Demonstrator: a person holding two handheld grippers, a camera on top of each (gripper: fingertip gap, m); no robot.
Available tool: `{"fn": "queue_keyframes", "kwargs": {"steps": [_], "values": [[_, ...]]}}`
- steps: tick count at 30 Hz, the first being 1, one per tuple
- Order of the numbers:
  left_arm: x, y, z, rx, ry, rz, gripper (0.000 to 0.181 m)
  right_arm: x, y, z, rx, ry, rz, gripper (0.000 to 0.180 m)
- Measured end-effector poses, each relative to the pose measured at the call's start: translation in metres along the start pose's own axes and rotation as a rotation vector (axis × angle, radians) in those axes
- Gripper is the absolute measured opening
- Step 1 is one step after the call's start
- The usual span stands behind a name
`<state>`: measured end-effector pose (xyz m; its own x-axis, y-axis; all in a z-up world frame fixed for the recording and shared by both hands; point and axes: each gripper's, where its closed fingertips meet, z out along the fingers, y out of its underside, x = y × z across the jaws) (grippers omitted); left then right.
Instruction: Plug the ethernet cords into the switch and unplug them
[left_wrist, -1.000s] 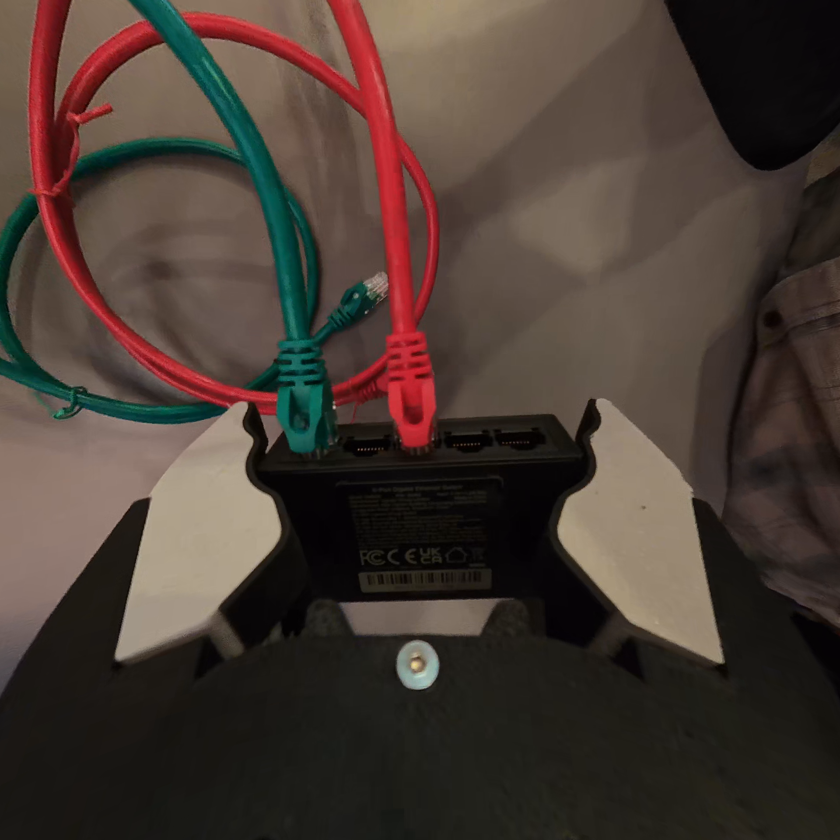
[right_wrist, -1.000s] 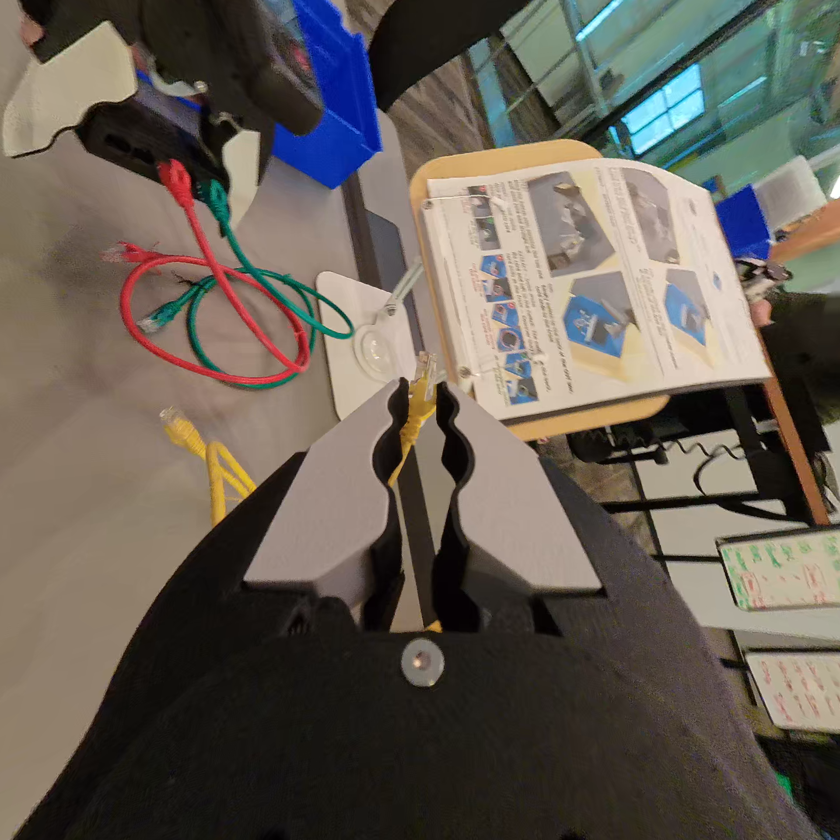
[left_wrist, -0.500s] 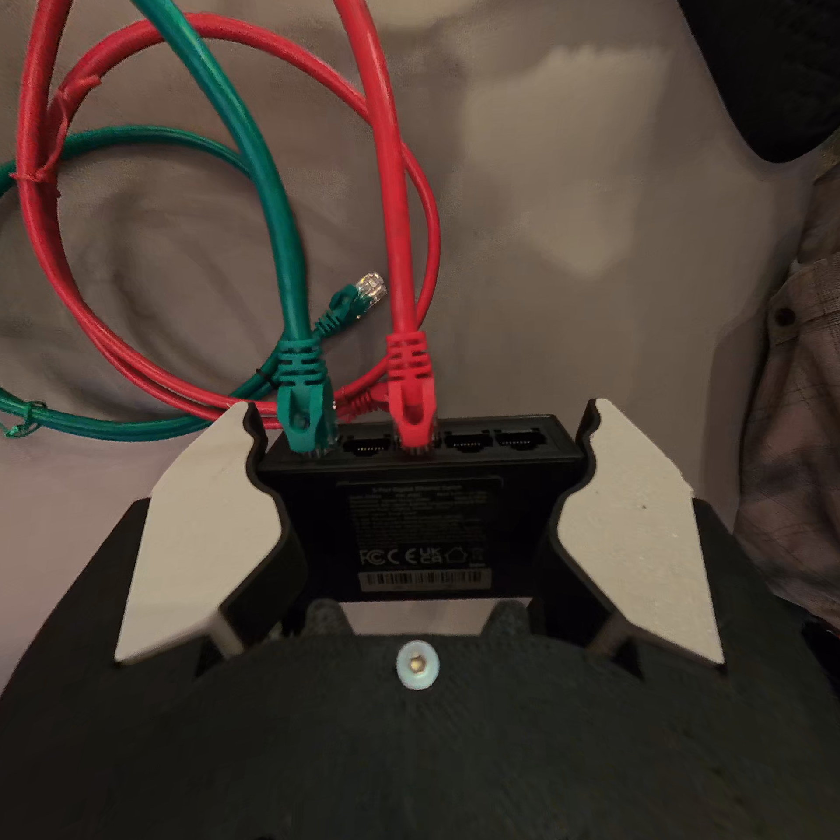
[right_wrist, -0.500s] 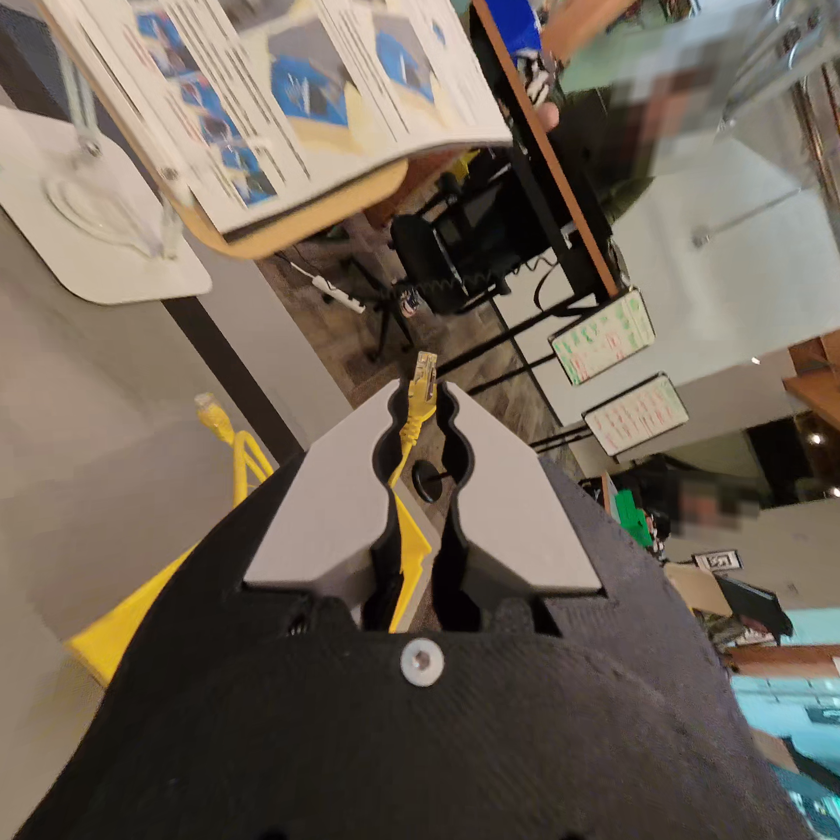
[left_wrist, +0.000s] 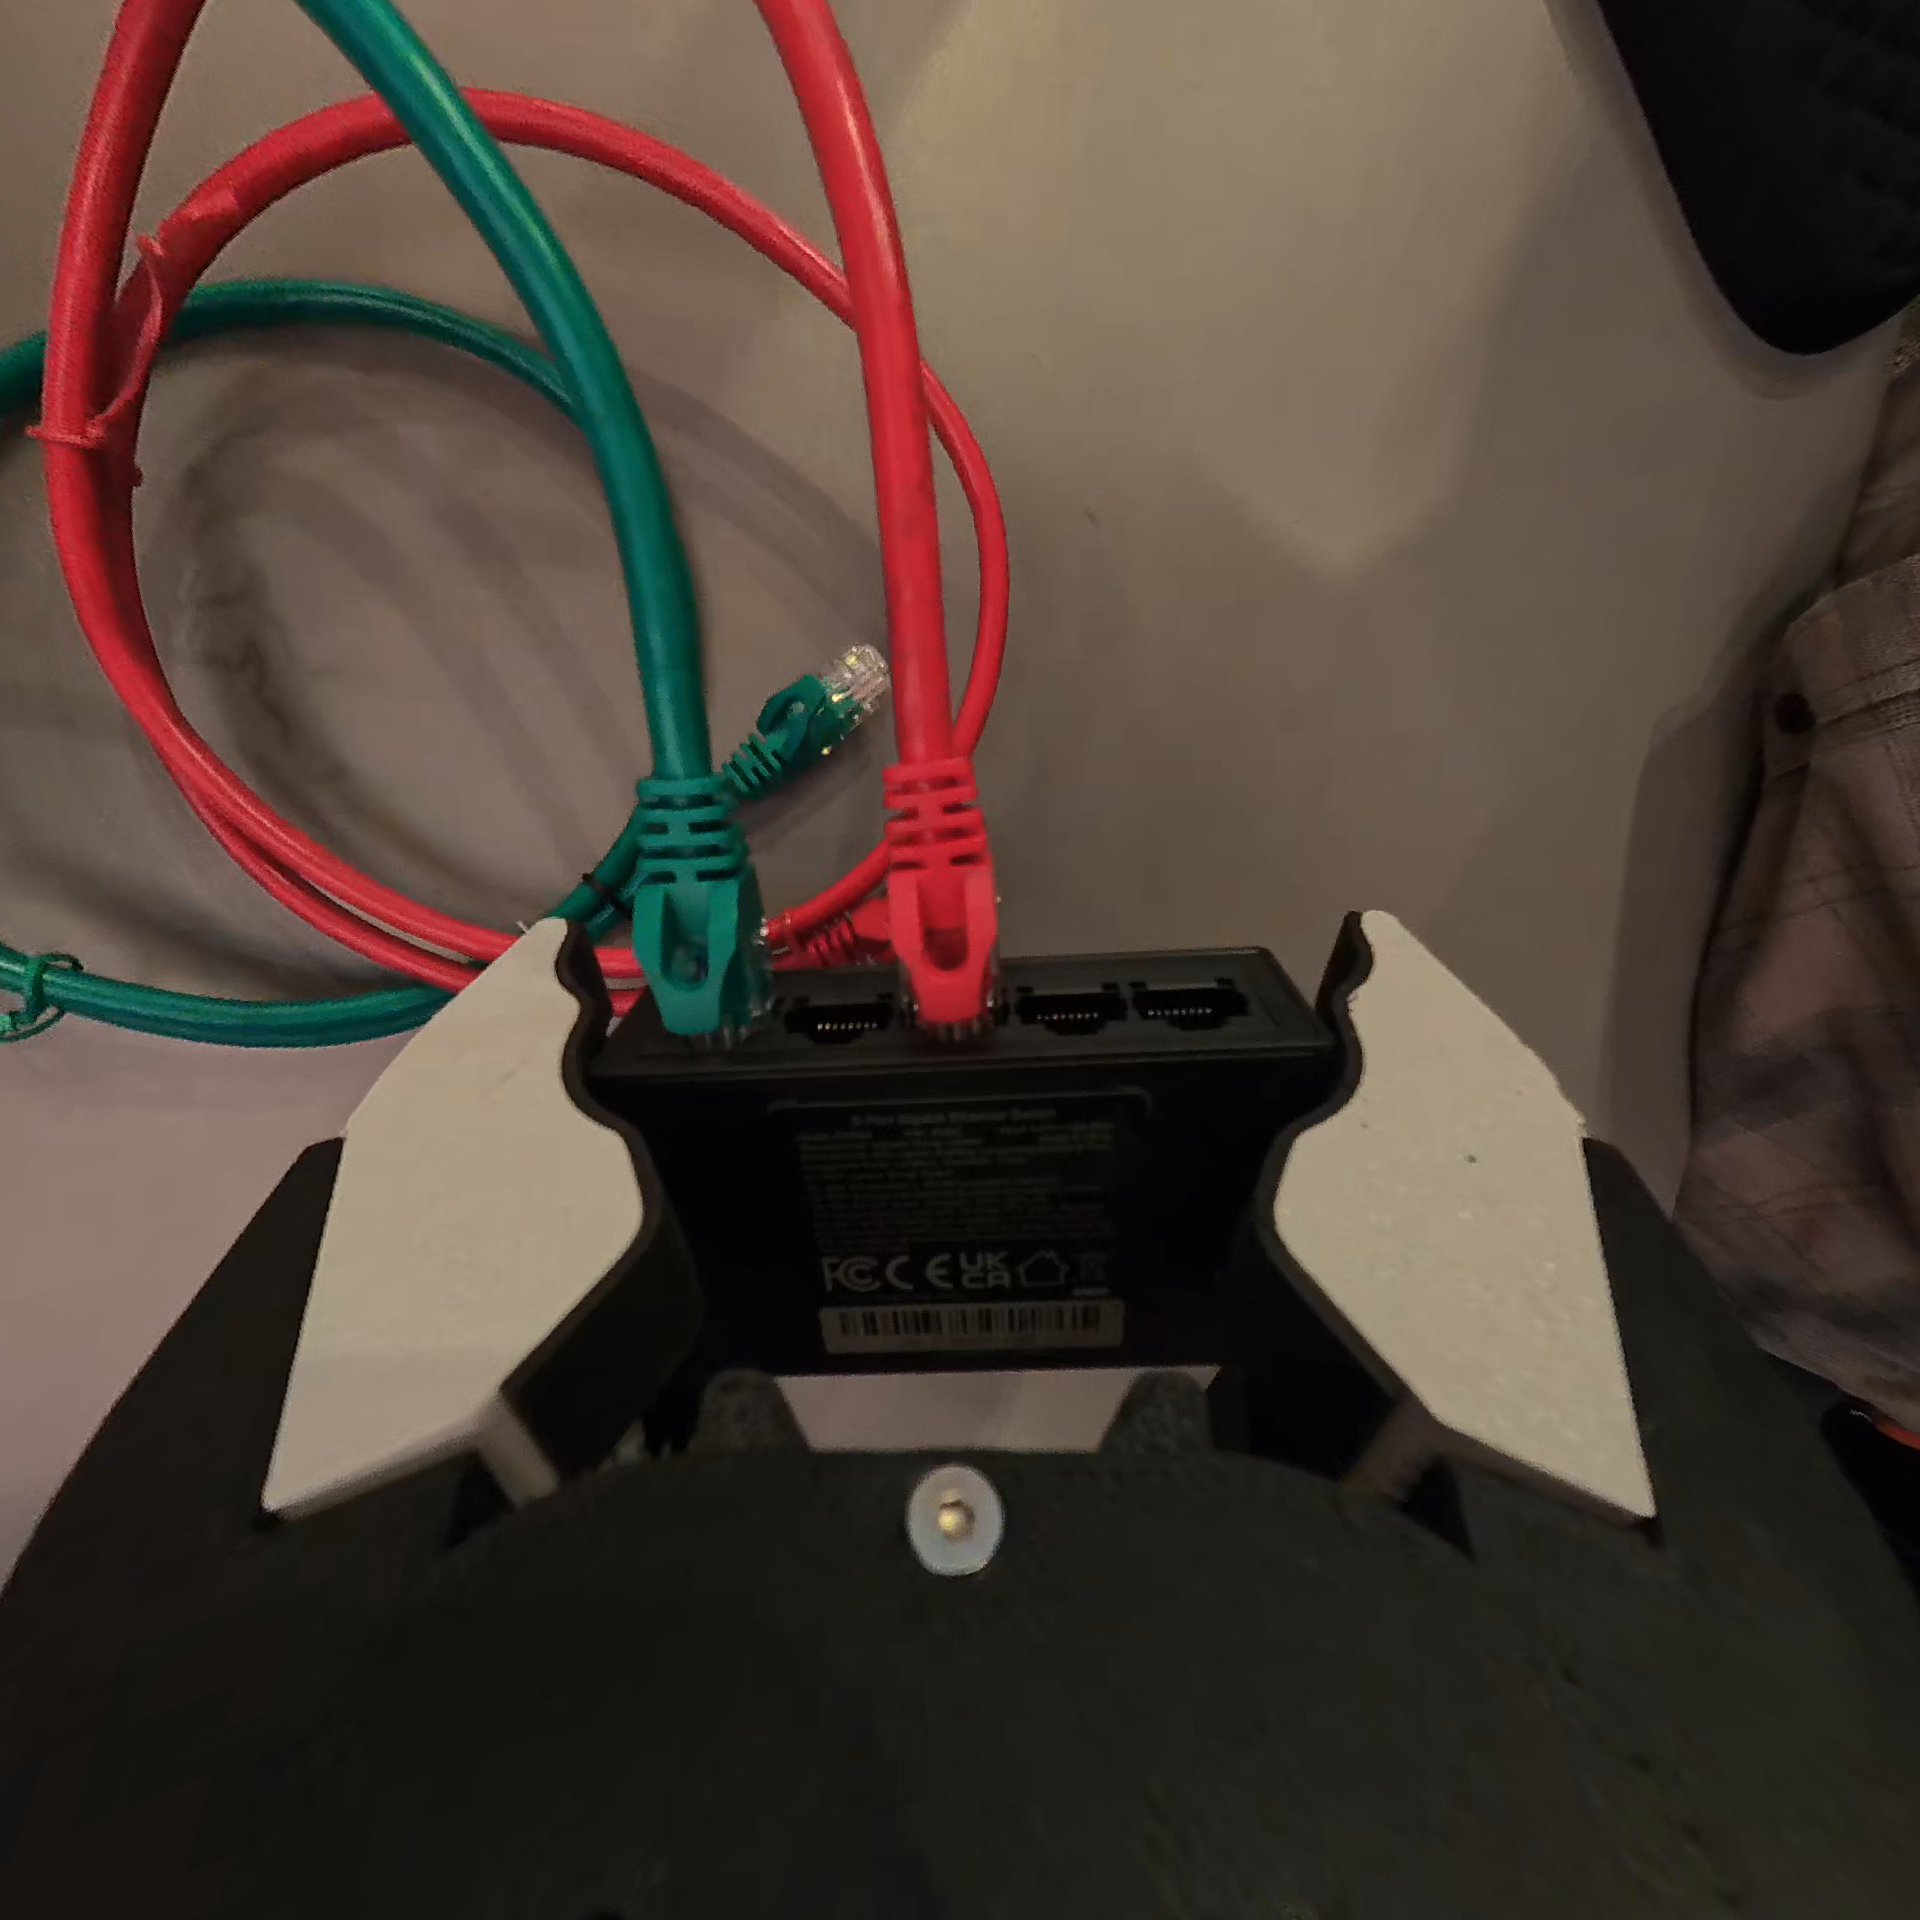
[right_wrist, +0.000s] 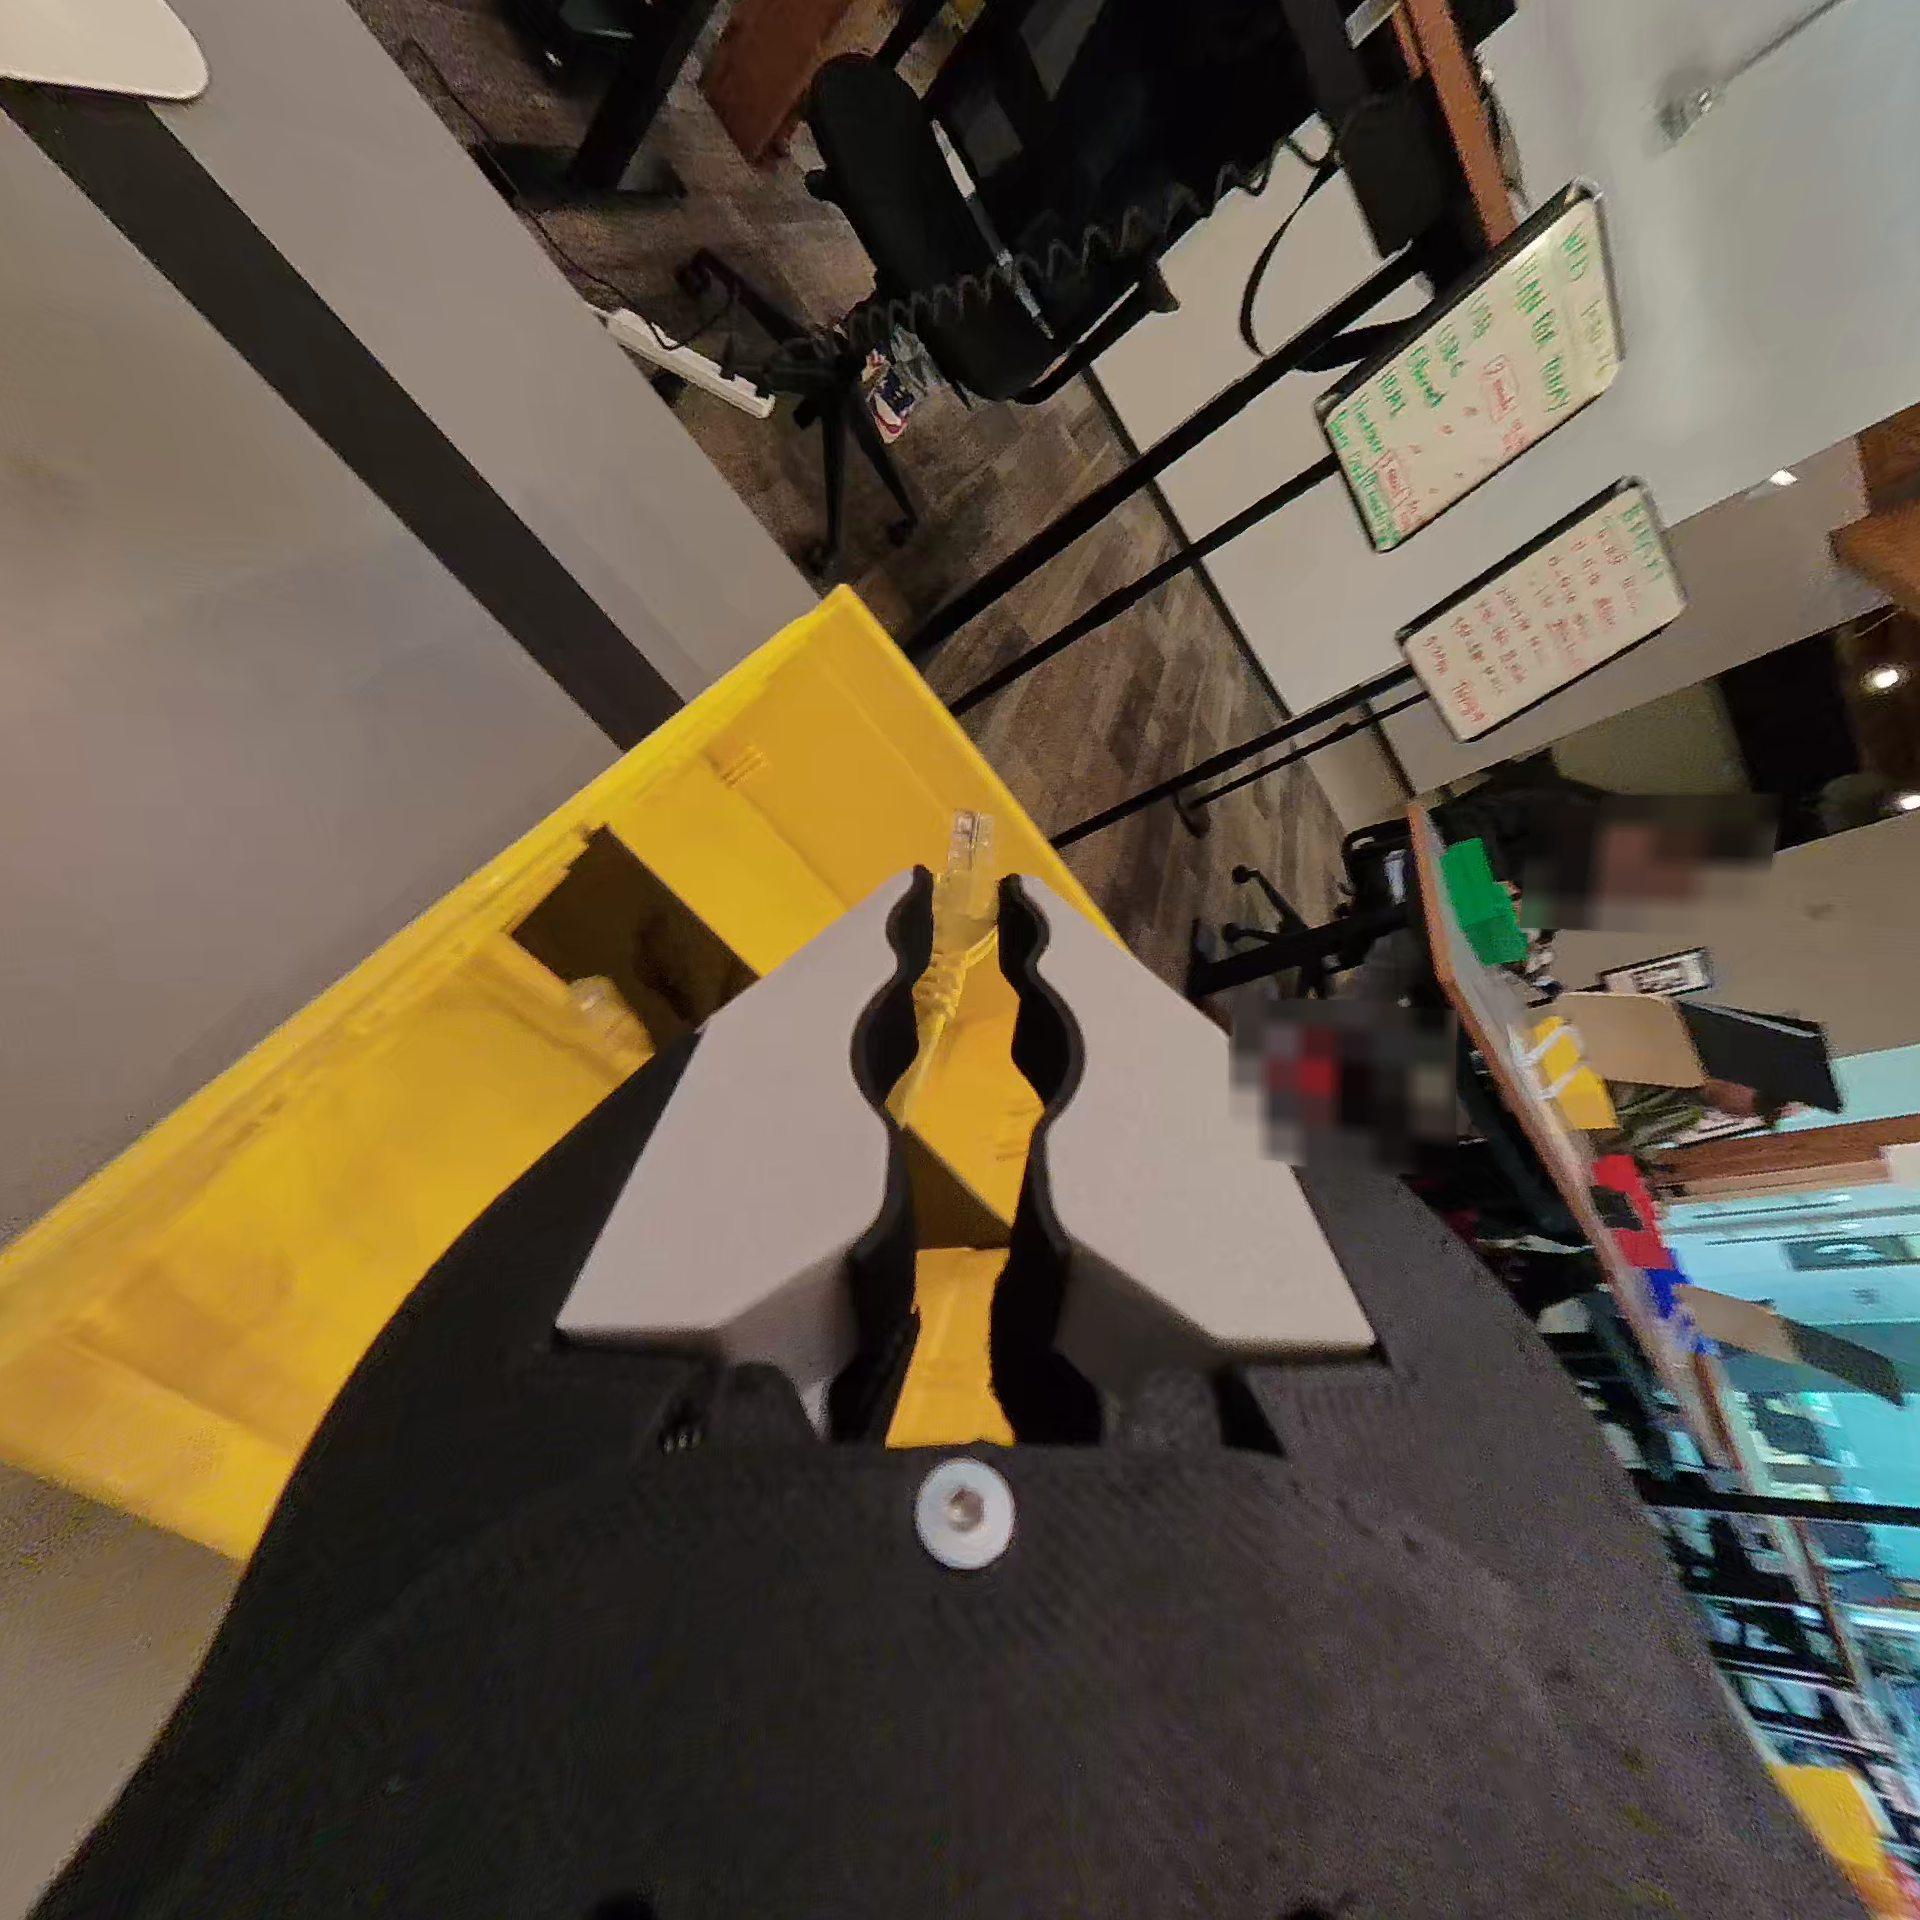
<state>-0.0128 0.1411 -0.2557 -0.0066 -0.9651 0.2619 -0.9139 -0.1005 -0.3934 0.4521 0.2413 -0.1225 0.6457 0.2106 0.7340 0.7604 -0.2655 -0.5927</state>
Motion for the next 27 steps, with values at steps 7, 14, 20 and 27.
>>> {"fn": "queue_keyframes", "kwargs": {"steps": [7,14,20,27], "values": [[0.001,0.001,0.002,-0.009,0.003,0.004,0.127,-0.053,0.033,0.021,-0.072,-0.131,0.026,0.011],[0.003,0.0,-0.001,-0.015,0.005,0.009,0.127,-0.109,0.072,0.04,-0.237,-0.42,0.058,0.012],[0.003,0.001,-0.003,-0.03,-0.005,0.012,0.127,-0.125,0.089,0.031,-0.425,-0.652,0.143,0.051],[0.004,-0.001,-0.009,-0.032,-0.001,0.014,0.127,-0.082,0.065,0.006,-0.418,-0.637,0.16,0.082]]}}
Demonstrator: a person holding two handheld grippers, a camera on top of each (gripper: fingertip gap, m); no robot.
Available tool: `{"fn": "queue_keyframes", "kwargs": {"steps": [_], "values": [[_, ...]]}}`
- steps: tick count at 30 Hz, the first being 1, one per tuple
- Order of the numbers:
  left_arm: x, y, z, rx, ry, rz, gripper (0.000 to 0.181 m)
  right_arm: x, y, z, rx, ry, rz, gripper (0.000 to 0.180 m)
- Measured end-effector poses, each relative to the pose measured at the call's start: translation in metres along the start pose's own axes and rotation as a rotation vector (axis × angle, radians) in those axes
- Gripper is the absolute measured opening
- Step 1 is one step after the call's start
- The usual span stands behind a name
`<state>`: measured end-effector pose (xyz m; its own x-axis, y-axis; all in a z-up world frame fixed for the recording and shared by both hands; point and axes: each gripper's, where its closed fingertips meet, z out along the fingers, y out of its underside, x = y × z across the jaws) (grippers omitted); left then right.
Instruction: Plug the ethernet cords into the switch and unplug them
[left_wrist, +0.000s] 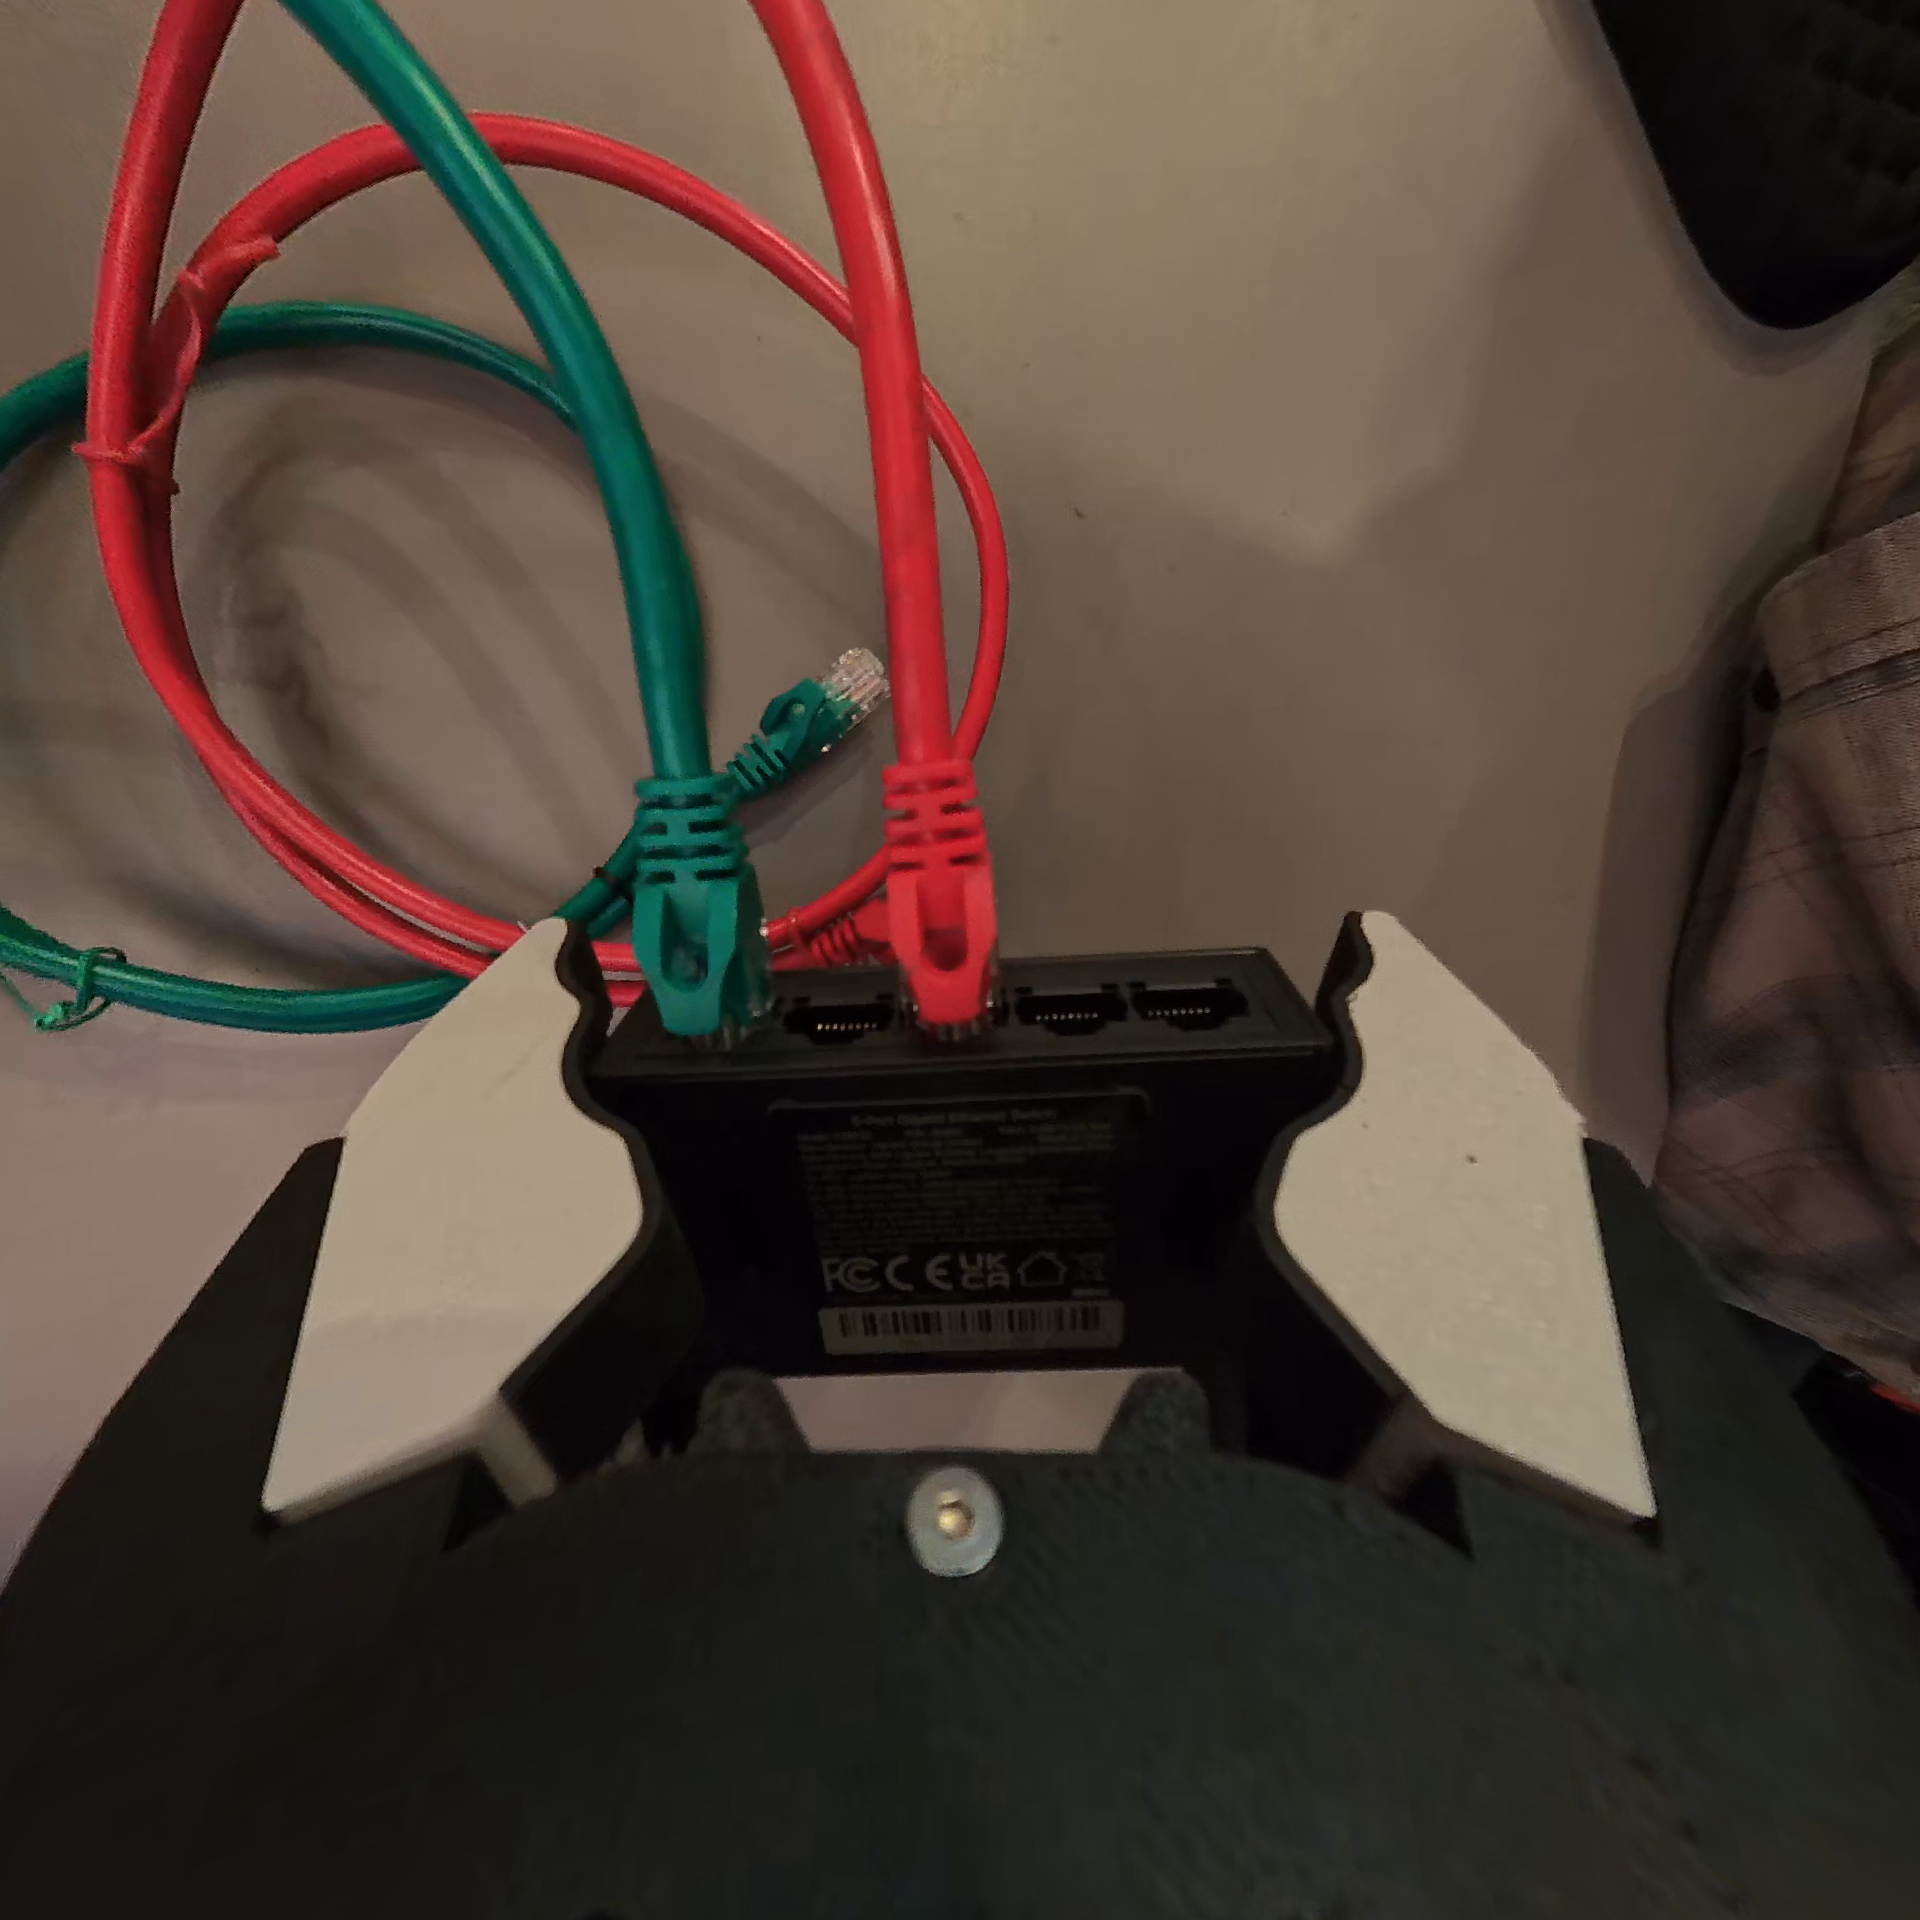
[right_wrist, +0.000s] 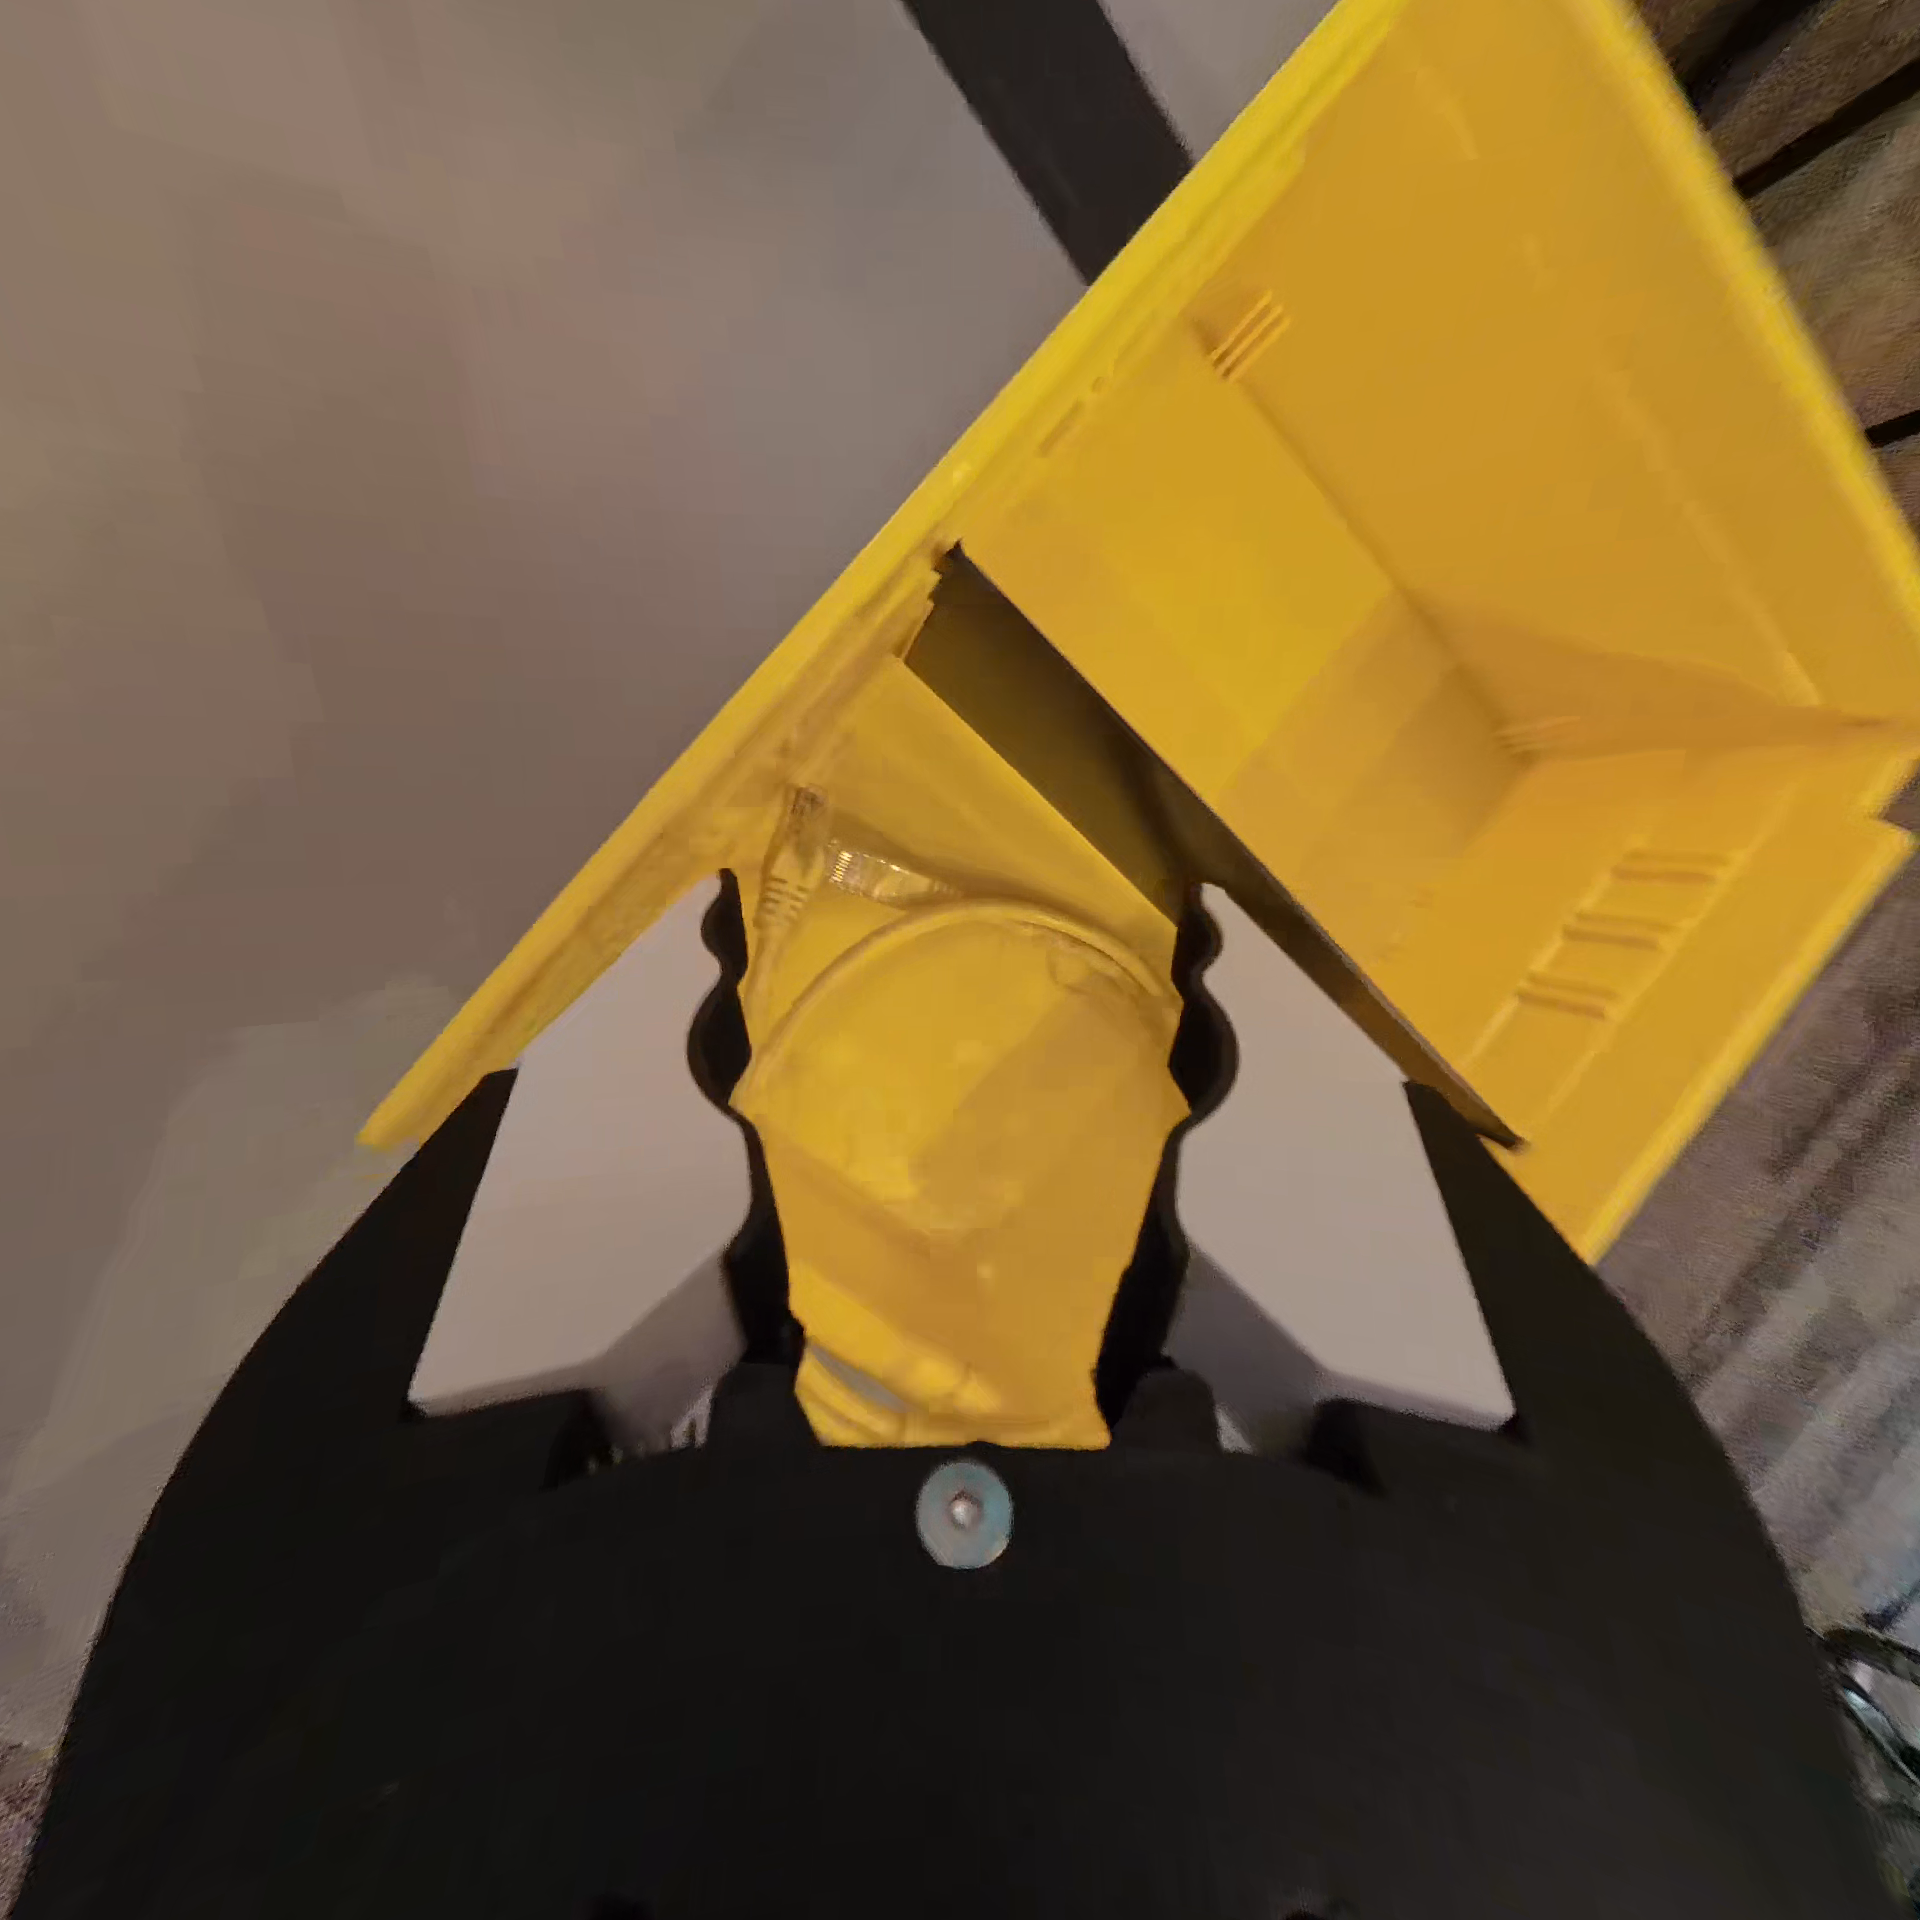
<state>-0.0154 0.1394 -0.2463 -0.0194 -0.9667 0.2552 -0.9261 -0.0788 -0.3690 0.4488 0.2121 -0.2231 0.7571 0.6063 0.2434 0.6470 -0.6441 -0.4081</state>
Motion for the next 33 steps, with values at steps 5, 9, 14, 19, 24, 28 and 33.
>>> {"fn": "queue_keyframes", "kwargs": {"steps": [5,9,14,19,24,28,33], "values": [[-0.003,-0.002,-0.006,0.001,-0.019,0.004,0.127,0.005,-0.025,-0.052,0.078,0.172,-0.036,0.087],[-0.006,-0.004,-0.009,-0.003,-0.054,0.017,0.127,-0.07,-0.09,-0.088,0.329,0.074,-0.094,0.072],[-0.016,-0.003,-0.013,-0.052,-0.184,0.067,0.127,-0.22,-0.167,-0.097,0.607,-0.369,-0.093,0.059],[-0.013,-0.003,-0.012,-0.086,-0.242,0.111,0.127,-0.322,-0.208,-0.079,0.681,-0.758,-0.015,0.056],[-0.022,0.002,-0.019,-0.118,-0.358,0.146,0.127,-0.354,-0.225,-0.063,0.712,-0.838,0.037,0.055],[-0.032,0.007,-0.023,-0.15,-0.453,0.18,0.127,-0.37,-0.23,-0.057,0.729,-0.931,0.152,0.052],[-0.038,0.006,-0.027,-0.152,-0.509,0.204,0.127,-0.369,-0.237,-0.04,0.72,-1.041,0.339,0.055]]}}
